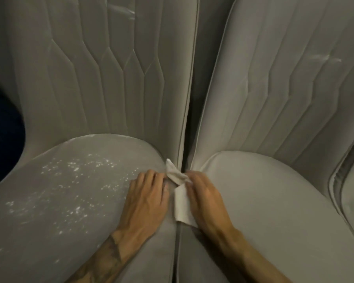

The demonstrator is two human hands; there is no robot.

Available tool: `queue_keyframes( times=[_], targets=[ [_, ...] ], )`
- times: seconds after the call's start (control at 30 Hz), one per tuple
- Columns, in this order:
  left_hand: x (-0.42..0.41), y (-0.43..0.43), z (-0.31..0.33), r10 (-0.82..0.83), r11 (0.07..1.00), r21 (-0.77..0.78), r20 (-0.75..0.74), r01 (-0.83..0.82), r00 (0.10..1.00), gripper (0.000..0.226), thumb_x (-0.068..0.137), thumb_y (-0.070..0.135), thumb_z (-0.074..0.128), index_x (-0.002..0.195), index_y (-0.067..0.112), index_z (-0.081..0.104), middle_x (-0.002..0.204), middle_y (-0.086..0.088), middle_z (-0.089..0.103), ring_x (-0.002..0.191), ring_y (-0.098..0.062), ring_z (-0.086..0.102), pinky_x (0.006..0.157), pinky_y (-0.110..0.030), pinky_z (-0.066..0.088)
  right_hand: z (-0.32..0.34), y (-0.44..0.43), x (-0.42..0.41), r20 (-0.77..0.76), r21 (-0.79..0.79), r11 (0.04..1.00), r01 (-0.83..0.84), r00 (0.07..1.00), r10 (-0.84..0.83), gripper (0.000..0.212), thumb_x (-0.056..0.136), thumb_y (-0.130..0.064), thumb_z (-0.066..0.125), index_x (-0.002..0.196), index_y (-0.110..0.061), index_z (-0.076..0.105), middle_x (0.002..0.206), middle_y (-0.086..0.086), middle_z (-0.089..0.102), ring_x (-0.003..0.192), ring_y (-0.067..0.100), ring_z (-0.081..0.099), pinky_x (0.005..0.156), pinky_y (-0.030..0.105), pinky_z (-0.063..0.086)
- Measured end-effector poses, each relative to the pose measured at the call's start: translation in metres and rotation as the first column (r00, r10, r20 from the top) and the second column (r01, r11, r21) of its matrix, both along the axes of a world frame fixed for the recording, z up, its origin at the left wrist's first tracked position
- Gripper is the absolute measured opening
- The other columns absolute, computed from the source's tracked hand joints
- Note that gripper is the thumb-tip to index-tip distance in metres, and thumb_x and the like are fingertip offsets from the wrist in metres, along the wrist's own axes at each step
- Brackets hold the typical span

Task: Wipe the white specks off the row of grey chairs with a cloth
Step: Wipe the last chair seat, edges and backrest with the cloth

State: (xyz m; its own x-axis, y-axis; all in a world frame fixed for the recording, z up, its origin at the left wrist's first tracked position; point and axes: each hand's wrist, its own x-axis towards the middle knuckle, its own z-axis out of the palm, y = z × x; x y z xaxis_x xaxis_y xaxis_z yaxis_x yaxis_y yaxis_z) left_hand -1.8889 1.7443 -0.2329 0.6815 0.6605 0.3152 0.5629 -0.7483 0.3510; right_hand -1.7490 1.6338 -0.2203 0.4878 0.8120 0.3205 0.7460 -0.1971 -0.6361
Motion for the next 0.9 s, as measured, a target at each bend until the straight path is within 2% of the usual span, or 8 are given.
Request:
queue_keyframes(
  times=[0.07,0.13,0.3,0.37,0.43,0.53,0.67,0.9],
  targets=[
    [0.005,0.002,0.003,-0.010,0.998,0.069,0.032,0.008,0.999,0.028,0.100,0.033,0.038,0.104,0.017,0.061,0.099,-0.005,0.058,0.086,-0.025,0.054,0.075,-0.044,0.049,0.007,-0.011,0.026,0.048,0.081,0.985,0.154,0.986,-0.159,0.020,0.104,-0.022,0.049,0.120,-0.019,0.061,0.119,-0.019,0.051,0.105,-0.005,0.051,0.098,0.012,0.040],
    [0.015,0.002,0.004,-0.040,0.995,0.095,0.056,0.035,0.998,0.026,0.099,0.034,0.041,0.109,0.019,0.060,0.102,-0.003,0.057,0.087,-0.025,0.054,0.074,-0.043,0.049,0.007,-0.018,0.037,-0.029,0.102,0.969,0.225,0.974,-0.223,0.013,0.103,-0.020,0.050,0.111,-0.017,0.059,0.106,-0.026,0.045,0.095,-0.002,0.052,0.084,0.011,0.041],
    [0.054,0.004,0.010,-0.113,0.979,0.181,0.117,0.090,0.987,0.034,0.098,0.037,0.042,0.121,0.020,0.061,0.116,-0.003,0.053,0.090,-0.024,0.057,0.075,-0.041,0.053,-0.006,-0.026,0.036,0.236,-0.066,0.984,-0.166,0.955,0.177,0.026,0.102,-0.029,0.047,0.125,-0.021,0.055,0.116,-0.003,0.048,0.106,0.014,0.050,0.097,0.023,0.041],
    [0.074,0.007,0.018,-0.149,0.964,0.240,0.150,0.110,0.977,0.038,0.098,0.034,0.043,0.125,0.016,0.062,0.121,-0.005,0.053,0.095,-0.027,0.059,0.079,-0.042,0.054,-0.002,-0.030,0.050,0.345,-0.119,0.985,-0.126,0.925,0.160,0.025,0.103,-0.034,0.042,0.121,-0.022,0.054,0.114,-0.002,0.047,0.104,0.018,0.047,0.093,0.031,0.041],
    [0.096,0.010,0.032,-0.181,0.946,0.302,0.182,0.121,0.966,0.042,0.097,0.031,0.046,0.130,0.011,0.060,0.130,-0.009,0.053,0.106,-0.031,0.060,0.087,-0.045,0.053,0.006,-0.030,0.073,0.321,-0.104,0.994,-0.025,0.945,0.058,0.022,0.104,-0.033,0.040,0.113,-0.019,0.054,0.110,-0.001,0.044,0.102,0.021,0.045,0.090,0.036,0.042],
    [0.131,0.020,0.060,-0.195,0.930,0.357,0.267,0.091,0.944,0.047,0.096,0.025,0.054,0.138,0.006,0.056,0.141,-0.016,0.051,0.120,-0.036,0.057,0.101,-0.048,0.049,0.031,-0.021,0.117,0.331,0.075,0.989,0.128,0.932,-0.145,0.016,0.103,-0.024,0.049,0.110,-0.013,0.059,0.106,0.005,0.049,0.099,0.026,0.049,0.088,0.037,0.044],
    [0.176,0.036,0.097,-0.194,0.912,0.408,0.358,0.034,0.913,0.056,0.096,0.024,0.057,0.147,0.002,0.048,0.150,-0.021,0.046,0.129,-0.043,0.052,0.108,-0.053,0.044,0.080,-0.007,0.189,0.450,0.352,0.888,0.296,0.778,-0.438,0.017,0.099,-0.017,0.054,0.111,-0.006,0.059,0.105,0.014,0.053,0.095,0.034,0.050,0.085,0.046,0.045],
    [0.226,0.070,0.128,-0.202,0.878,0.471,0.516,-0.079,0.832,0.060,0.103,0.029,0.054,0.152,-0.004,0.040,0.151,-0.027,0.043,0.133,-0.045,0.048,0.110,-0.051,0.039,0.161,-0.013,0.315,0.544,0.621,0.721,0.306,0.494,-0.678,0.022,0.096,-0.018,0.055,0.116,-0.013,0.048,0.116,0.011,0.043,0.104,0.032,0.044,0.089,0.044,0.037]
  ],
)
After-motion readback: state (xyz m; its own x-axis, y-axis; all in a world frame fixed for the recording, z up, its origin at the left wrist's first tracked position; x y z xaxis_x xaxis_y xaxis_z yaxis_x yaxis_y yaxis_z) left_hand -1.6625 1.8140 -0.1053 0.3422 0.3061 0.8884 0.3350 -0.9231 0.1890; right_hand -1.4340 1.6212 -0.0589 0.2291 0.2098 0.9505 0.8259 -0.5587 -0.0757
